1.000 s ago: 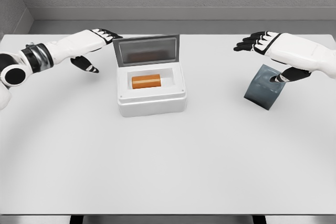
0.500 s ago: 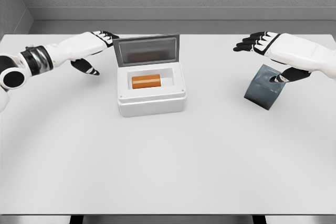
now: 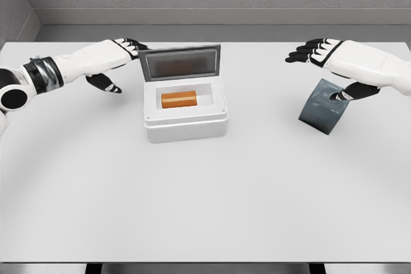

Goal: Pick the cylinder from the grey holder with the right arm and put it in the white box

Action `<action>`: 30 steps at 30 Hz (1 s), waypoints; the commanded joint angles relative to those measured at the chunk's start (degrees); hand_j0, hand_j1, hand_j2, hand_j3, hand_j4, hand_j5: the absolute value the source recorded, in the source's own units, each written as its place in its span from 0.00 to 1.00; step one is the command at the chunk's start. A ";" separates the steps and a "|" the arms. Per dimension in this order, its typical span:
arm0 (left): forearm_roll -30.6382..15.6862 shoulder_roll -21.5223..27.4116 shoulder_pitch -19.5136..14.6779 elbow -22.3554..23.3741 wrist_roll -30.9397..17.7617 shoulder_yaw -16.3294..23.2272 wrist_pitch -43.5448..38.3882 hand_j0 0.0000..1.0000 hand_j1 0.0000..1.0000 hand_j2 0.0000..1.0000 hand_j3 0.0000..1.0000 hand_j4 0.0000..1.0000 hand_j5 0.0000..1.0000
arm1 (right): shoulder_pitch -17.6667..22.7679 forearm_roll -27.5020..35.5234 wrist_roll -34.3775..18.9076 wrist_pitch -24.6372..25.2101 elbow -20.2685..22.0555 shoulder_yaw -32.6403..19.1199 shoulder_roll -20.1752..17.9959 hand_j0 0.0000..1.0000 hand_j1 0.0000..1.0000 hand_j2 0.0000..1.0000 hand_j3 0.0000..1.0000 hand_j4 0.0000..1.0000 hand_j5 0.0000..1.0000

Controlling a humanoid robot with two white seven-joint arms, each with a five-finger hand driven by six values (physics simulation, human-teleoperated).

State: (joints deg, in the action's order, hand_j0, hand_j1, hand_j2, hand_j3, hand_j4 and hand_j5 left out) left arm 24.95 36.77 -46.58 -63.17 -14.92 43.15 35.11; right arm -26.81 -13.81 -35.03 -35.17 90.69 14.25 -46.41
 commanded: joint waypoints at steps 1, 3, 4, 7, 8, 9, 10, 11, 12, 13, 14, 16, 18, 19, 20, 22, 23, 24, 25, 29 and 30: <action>-1.13 1.19 0.00 -1.52 0.07 -0.09 -0.11 1.00 1.00 1.00 1.00 1.00 1.00 | 0.00 0.36 0.03 0.17 0.01 -0.01 -0.08 1.00 1.00 1.00 1.00 1.00 1.00; -1.22 1.28 0.44 -1.78 0.07 -0.09 -0.11 1.00 1.00 1.00 1.00 1.00 1.00 | 0.00 0.36 0.03 0.17 0.01 -0.01 0.01 1.00 1.00 1.00 1.00 1.00 1.00; -1.22 1.46 0.53 -2.22 0.07 -0.09 -0.11 1.00 1.00 1.00 1.00 1.00 1.00 | 0.00 0.36 0.03 0.17 0.01 -0.01 0.01 1.00 1.00 1.00 1.00 1.00 1.00; -1.40 1.46 0.62 -2.75 0.07 -0.09 -0.11 1.00 1.00 1.00 1.00 1.00 1.00 | 0.00 0.36 0.03 0.17 0.01 0.07 0.01 1.00 1.00 1.00 1.00 1.00 1.00; -1.84 2.07 0.70 -2.66 0.07 -0.17 -0.11 1.00 1.00 1.00 1.00 1.00 1.00 | 0.00 0.36 0.03 0.17 0.01 0.07 0.01 1.00 1.00 1.00 1.00 1.00 1.00; -2.54 3.21 0.62 -2.40 0.15 -0.26 -0.11 1.00 1.00 1.00 1.00 1.00 1.00 | 0.00 0.36 0.03 0.17 0.01 0.07 -0.08 1.00 1.00 1.00 1.00 1.00 1.00; -3.68 4.27 0.62 -2.14 0.15 -0.35 -0.11 1.00 1.00 1.00 1.00 1.00 1.00 | 0.00 0.36 0.03 0.17 0.01 0.07 0.01 1.00 1.00 1.00 1.00 1.00 1.00; -4.38 4.89 0.62 -1.96 0.15 -0.61 -0.11 1.00 1.00 1.00 1.00 1.00 1.00 | 0.00 0.36 0.03 0.17 0.01 0.07 0.01 1.00 1.00 1.00 1.00 1.00 1.00; -5.88 5.85 0.53 -1.96 0.07 -0.61 -0.11 1.00 1.00 1.00 1.00 1.00 1.00 | 0.00 0.36 0.03 0.17 0.01 0.07 -0.08 1.00 1.00 1.00 1.00 1.00 1.00; -6.58 6.82 0.62 -1.96 0.07 -0.88 -0.11 1.00 1.00 1.00 1.00 1.00 1.00 | 0.00 0.36 0.03 0.17 0.01 0.07 -0.08 1.00 1.00 1.00 1.00 1.00 1.00; -6.76 7.43 0.62 -1.96 0.07 -0.88 -0.11 1.00 1.00 1.00 1.00 1.00 1.00 | 0.00 0.36 0.03 0.17 0.01 0.07 -0.08 1.00 1.00 1.00 1.00 1.00 1.00; -8.16 9.63 0.79 -2.05 0.15 -0.88 -0.11 1.00 1.00 1.00 1.00 1.00 1.00 | 0.00 0.36 0.03 0.17 0.01 0.07 0.01 1.00 1.00 1.00 1.00 1.00 1.00; -11.50 12.35 2.72 -2.58 0.07 -1.05 -0.11 1.00 1.00 1.00 1.00 1.00 1.00 | -0.09 0.36 0.03 0.17 0.01 0.07 -0.08 1.00 1.00 1.00 1.00 1.00 1.00; -11.77 13.32 3.51 -2.75 0.07 -1.05 -0.11 1.00 1.00 1.00 1.00 1.00 1.00 | -0.09 0.36 0.03 0.17 0.01 0.07 0.01 1.00 1.00 1.00 1.00 1.00 1.00; -12.65 14.29 4.57 -3.10 0.15 -1.14 -0.11 1.00 1.00 1.00 1.00 1.00 1.00 | -0.09 0.36 0.03 0.17 0.01 0.07 0.01 1.00 1.00 1.00 1.00 1.00 1.00; -13.35 15.96 6.24 -4.69 0.15 -1.93 -0.11 1.00 1.00 1.00 1.00 1.00 1.00 | 0.00 0.36 0.03 0.17 -0.07 0.07 0.01 1.00 1.00 1.00 1.00 1.00 1.00; -13.35 16.40 7.73 -4.77 0.15 -3.42 -0.11 1.00 1.00 1.00 1.00 1.00 1.00 | 0.00 0.36 0.03 0.17 0.01 0.07 0.01 1.00 1.00 1.00 1.00 1.00 1.00; -13.35 17.19 9.22 -4.77 0.15 -5.09 -0.11 1.00 1.00 1.00 1.00 1.00 1.00 | 0.00 0.36 0.03 0.17 -0.07 0.07 0.01 1.00 1.00 1.00 1.00 1.00 1.00; -13.26 17.37 10.10 -4.77 0.15 -6.06 -0.11 1.00 1.00 1.00 1.00 1.00 1.00 | 0.00 0.36 0.03 0.17 0.01 0.07 0.01 1.00 1.00 1.00 1.00 1.00 1.00; -12.91 17.89 10.81 -4.77 -0.20 -6.59 -0.11 1.00 1.00 1.00 1.00 1.00 1.00 | 0.00 0.36 0.03 0.17 -0.07 0.16 0.01 1.00 1.00 1.00 1.00 1.00 1.00; -12.91 17.81 10.81 -4.77 -0.20 -7.38 -0.11 1.00 1.00 1.00 1.00 1.00 1.00 | 0.00 0.36 0.03 0.17 -0.07 0.16 0.01 1.00 1.00 1.00 1.00 1.00 1.00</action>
State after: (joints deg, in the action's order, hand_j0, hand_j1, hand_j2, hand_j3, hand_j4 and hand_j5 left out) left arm 12.47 54.22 -35.77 -67.85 -15.08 36.83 35.08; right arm -26.81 -13.81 -35.03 -35.17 90.62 14.39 -46.35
